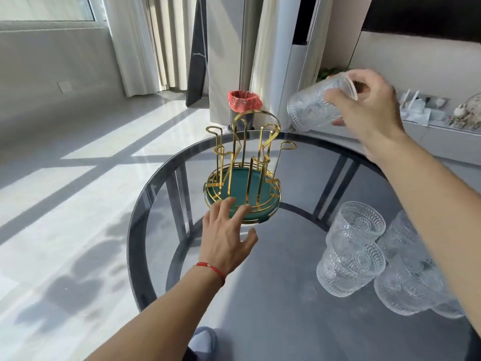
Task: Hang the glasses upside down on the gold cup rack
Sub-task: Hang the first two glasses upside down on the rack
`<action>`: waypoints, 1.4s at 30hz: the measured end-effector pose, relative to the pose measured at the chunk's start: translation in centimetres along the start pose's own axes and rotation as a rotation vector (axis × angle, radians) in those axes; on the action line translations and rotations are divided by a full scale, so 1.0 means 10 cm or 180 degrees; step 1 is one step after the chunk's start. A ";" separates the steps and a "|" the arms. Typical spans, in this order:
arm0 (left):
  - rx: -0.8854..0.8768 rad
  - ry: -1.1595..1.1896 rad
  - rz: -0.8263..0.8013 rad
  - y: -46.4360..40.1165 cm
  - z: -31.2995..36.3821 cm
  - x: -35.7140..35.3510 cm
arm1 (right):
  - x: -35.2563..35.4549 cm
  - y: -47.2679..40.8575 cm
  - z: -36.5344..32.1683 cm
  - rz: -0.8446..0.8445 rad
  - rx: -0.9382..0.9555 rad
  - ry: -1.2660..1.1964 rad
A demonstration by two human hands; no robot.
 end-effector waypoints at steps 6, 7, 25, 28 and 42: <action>-0.0013 -0.0173 -0.0106 0.00 -0.01 -0.01 | -0.81 -0.44 -0.50 -0.0648 0.0128 0.0231; -0.0031 -0.0172 -0.0101 -0.01 -0.02 0.00 | -0.91 -0.46 -0.58 -0.0725 0.0211 0.0380; -0.0069 -0.0260 -0.0074 0.00 -0.09 -0.04 | -1.89 -0.61 -0.64 -0.3048 -0.0701 0.2252; -0.0097 -0.0283 -0.0016 0.01 -0.07 -0.04 | -1.95 -0.66 -0.58 -0.3186 -0.0990 0.2149; -0.0168 -0.0810 -0.0227 -0.08 -0.09 0.02 | -0.95 -0.29 -0.46 -0.1358 0.0969 0.1667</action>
Point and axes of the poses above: each hand's wrist, its own y-axis away from the middle knuckle, its own x-axis out of the back of the hand, z = x × y, the point moved 2 cm from there along -y, towards the middle knuckle, and after that the axes turned 10 degrees about y, right-handed, at the moved point
